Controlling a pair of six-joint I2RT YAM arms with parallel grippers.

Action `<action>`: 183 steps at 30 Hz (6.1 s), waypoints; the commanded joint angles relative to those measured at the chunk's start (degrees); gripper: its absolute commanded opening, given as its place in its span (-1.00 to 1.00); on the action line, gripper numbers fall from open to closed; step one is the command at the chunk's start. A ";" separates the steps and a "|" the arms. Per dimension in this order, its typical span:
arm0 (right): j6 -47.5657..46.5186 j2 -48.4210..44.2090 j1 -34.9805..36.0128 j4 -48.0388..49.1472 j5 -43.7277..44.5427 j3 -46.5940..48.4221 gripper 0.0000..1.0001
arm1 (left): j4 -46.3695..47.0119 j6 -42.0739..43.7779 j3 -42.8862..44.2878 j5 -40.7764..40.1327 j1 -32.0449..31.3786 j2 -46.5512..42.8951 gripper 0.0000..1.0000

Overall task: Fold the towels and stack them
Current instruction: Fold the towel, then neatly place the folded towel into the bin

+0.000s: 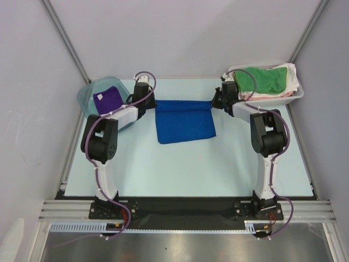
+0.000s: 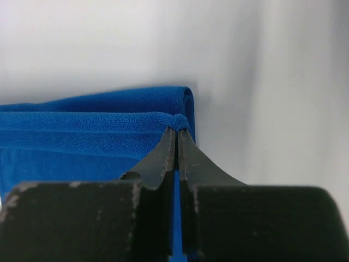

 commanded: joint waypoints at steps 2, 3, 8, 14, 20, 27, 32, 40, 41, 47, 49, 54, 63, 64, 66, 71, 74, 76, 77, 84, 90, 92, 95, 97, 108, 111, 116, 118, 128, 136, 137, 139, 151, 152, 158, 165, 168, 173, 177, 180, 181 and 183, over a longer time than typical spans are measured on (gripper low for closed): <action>1.21 -8.21 -0.42 4.40 0.12 -4.21 -1.00 | 3.15 -2.06 -4.74 0.14 -0.05 -7.72 -0.99; 1.48 -9.00 -0.34 4.58 0.21 -6.22 -1.00 | 3.50 -2.32 -6.76 0.14 -0.14 -9.29 -0.99; 2.27 -12.43 -0.25 5.46 -0.14 -10.72 -1.00 | 4.82 -3.29 -11.43 0.76 -1.19 -12.21 -0.99; 2.89 -15.16 0.02 6.25 0.03 -15.73 -1.00 | 5.97 -4.08 -16.26 1.11 -2.95 -14.49 -1.00; 2.80 -18.50 0.63 6.07 0.21 -19.33 -1.00 | 6.23 -4.61 -19.43 0.41 -3.92 -17.30 -0.99; 2.54 -21.40 1.51 5.28 0.73 -22.41 -1.00 | 7.02 -5.40 -23.91 -0.12 -4.62 -20.91 -1.00; 2.80 -23.33 2.12 5.20 1.26 -24.61 -1.00 | 7.29 -5.58 -26.73 0.67 -4.80 -22.40 -0.99; 3.06 -27.11 2.30 5.72 1.88 -28.65 -1.00 | 7.64 -5.58 -29.89 0.41 -5.32 -24.51 -0.99; 2.97 -27.38 2.39 5.72 1.96 -29.26 -1.00 | 7.64 -5.49 -30.07 0.32 -5.41 -24.78 -0.99; 3.24 -29.22 2.30 5.98 2.05 -31.11 -1.00 | 7.73 -5.49 -31.82 0.14 -5.94 -26.89 -0.99; 3.15 -29.57 2.39 6.34 2.05 -32.08 -1.00 | 7.90 -5.49 -32.61 0.23 -6.03 -27.50 -0.99; 3.41 -30.10 2.39 6.77 1.70 -33.31 -1.00 | 7.99 -5.40 -33.76 0.58 -6.47 -27.59 -0.99; 4.20 -30.10 2.56 7.39 -0.06 -35.86 -0.43 | 9.40 -5.75 -36.30 2.43 -7.17 -26.53 -0.64; 4.29 -30.63 2.48 7.04 -0.06 -36.12 -0.30 | 9.57 -5.93 -36.66 2.60 -7.26 -26.88 -0.49; 4.38 -31.68 2.39 6.17 0.12 -36.56 -0.07 | 9.75 -6.11 -37.88 3.48 -7.35 -28.63 -0.44; 4.73 -33.79 1.86 1.51 0.56 -34.81 0.07 | 9.31 -6.72 -39.47 3.48 -7.35 -32.59 -0.36; 4.91 -33.45 1.69 -0.51 1.09 -32.96 0.09 | 8.17 -7.07 -39.21 3.22 -7.35 -33.83 -0.34; 5.17 -32.66 1.95 -1.30 1.35 -31.48 0.08 | 5.81 -7.34 -37.02 2.43 -7.35 -32.18 -0.34; 5.00 -31.17 2.30 -1.40 1.61 -30.77 0.07 | 4.84 -7.25 -35.79 1.73 -7.35 -30.86 -0.34; 5.17 -23.18 2.91 -2.54 3.02 -22.95 0.01 | 0.88 -5.40 -24.03 -0.47 -7.35 -21.53 -0.31; 5.00 -18.33 4.06 -5.70 4.43 -16.53 -0.16 | -4.04 -2.94 -15.05 0.75 -7.43 -13.90 -0.35; 4.82 -17.01 4.23 -6.93 4.43 -15.56 -0.19 | -4.40 -2.50 -14.34 1.46 -7.52 -12.65 -0.37; 4.64 -16.31 4.23 -7.37 4.25 -15.38 -0.24 | -5.72 -2.41 -14.77 3.13 -7.61 -11.59 -0.44; 4.64 -16.30 4.23 -7.72 3.99 -15.99 -0.24 | -5.63 -2.50 -16.18 3.48 -7.79 -11.42 -0.44; 4.20 -17.10 4.50 -9.13 2.76 -18.46 -0.39 | -5.10 -1.89 -19.26 9.11 -8.58 -12.12 -0.54; 4.20 -17.62 4.41 -9.22 2.67 -19.07 -0.42 | -5.10 -1.80 -20.13 9.64 -8.93 -13.17 -0.55; 4.29 -19.29 4.50 -9.04 2.23 -21.00 -0.49 | -5.02 -1.62 -21.63 11.39 -9.02 -14.67 -0.56; 4.38 -20.52 4.32 -9.13 2.32 -21.71 -0.49 | -5.10 -1.62 -22.42 11.83 -9.02 -15.64 -0.56; 4.55 -26.93 4.06 -8.60 2.76 -27.50 -0.50 | -2.64 -2.06 -27.16 13.15 -10.16 -20.12 -0.57; 4.38 -29.84 3.00 -10.36 3.20 -27.34 -0.43 | -2.56 -2.50 -28.31 13.76 -10.77 -22.93 -0.55; 4.29 -29.84 2.83 -10.36 3.28 -26.99 -0.40 | -2.64 -2.50 -28.22 13.68 -10.60 -23.72 -0.54; 4.20 -29.05 2.39 -10.62 3.02 -26.20 -0.34 | -3.08 -2.59 -28.05 13.77 -10.69 -24.25 -0.53; 1.57 -15.53 1.95 -10.36 -1.90 -17.32 0.03 | -8.88 -2.94 -25.41 15.44 -10.86 -29.25 -0.52; 1.48 -14.99 2.21 -10.10 -2.34 -17.14 0.08 | -9.15 -2.85 -25.24 15.52 -10.86 -29.78 -0.52; -1.42 -11.83 5.63 -10.18 2.13 -15.74 0.30 | -11.43 -1.89 -24.18 16.14 -11.04 -32.42 -0.51; -1.95 -9.02 8.80 -15.54 10.92 -13.63 0.25 | -12.75 -1.71 -24.09 16.32 -11.04 -33.83 -0.50; -2.04 -8.22 9.33 -17.48 13.04 -13.36 0.22 | -13.10 -1.71 -24.18 17.02 -11.04 -34.18 -0.51; -2.83 -4.27 11.17 -21.87 15.40 -9.76 -0.15 | -14.07 -1.71 -23.74 17.90 -11.21 -34.45 -0.52; -3.18 -2.42 12.93 -24.07 19.27 -7.74 -0.93 | -15.65 -1.19 -22.78 18.86 -11.13 -35.59 -0.53; -3.79 -1.72 13.64 -27.14 24.09 -5.02 -1.00 | -18.10 -0.22 -21.11 19.39 -11.21 -36.90 -0.54; -4.32 -1.72 13.64 -28.63 25.85 -4.31 -1.00 | -19.85 0.57 -20.41 19.74 -11.21 -37.08 -0.55; -6.42 -1.63 13.90 -29.87 31.65 -1.15 -1.00 | -22.84 1.62 -18.12 20.09 -11.13 -37.96 -0.56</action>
